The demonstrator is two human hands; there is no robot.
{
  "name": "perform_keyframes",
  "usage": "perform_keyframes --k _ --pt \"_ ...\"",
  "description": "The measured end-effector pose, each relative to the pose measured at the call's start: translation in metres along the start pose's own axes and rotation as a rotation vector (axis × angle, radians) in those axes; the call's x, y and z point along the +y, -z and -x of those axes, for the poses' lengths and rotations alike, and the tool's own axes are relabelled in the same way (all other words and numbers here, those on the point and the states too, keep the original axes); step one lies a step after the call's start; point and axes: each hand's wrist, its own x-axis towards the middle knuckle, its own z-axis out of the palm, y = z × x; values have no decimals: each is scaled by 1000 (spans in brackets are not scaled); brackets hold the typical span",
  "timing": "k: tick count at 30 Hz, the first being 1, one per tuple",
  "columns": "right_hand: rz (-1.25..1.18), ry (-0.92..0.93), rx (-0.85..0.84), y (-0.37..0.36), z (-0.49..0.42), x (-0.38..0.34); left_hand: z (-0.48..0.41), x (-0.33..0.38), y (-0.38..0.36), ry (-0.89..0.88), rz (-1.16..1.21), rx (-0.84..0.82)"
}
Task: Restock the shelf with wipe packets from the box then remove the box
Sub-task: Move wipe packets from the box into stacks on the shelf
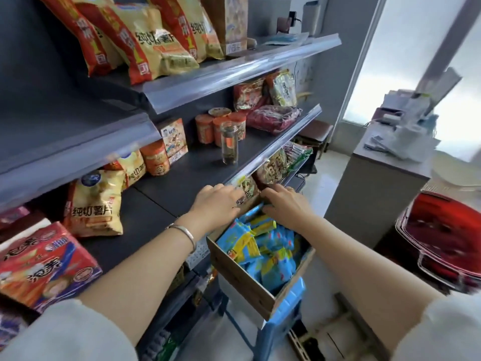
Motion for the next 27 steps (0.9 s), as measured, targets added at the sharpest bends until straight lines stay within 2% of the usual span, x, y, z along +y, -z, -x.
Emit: perform_keyframes --k 5,10,19,22,27 --pt "-13 -118 -151 -33 -22 31 -53 -11 -42 -79 50 -139" --pt "-52 -230 -222 -58 -41 52 -95 -20 -90 -120 64 -275" --pt "-78 -292 -353 -110 -62 65 -106 -37 -177 -22 111 -543" --pt "-52 -258 -370 -127 -80 61 -106 -32 -199 37 171 -567" --pt "-23 -239 -348 -151 -99 60 -111 -19 -215 173 179 -487"
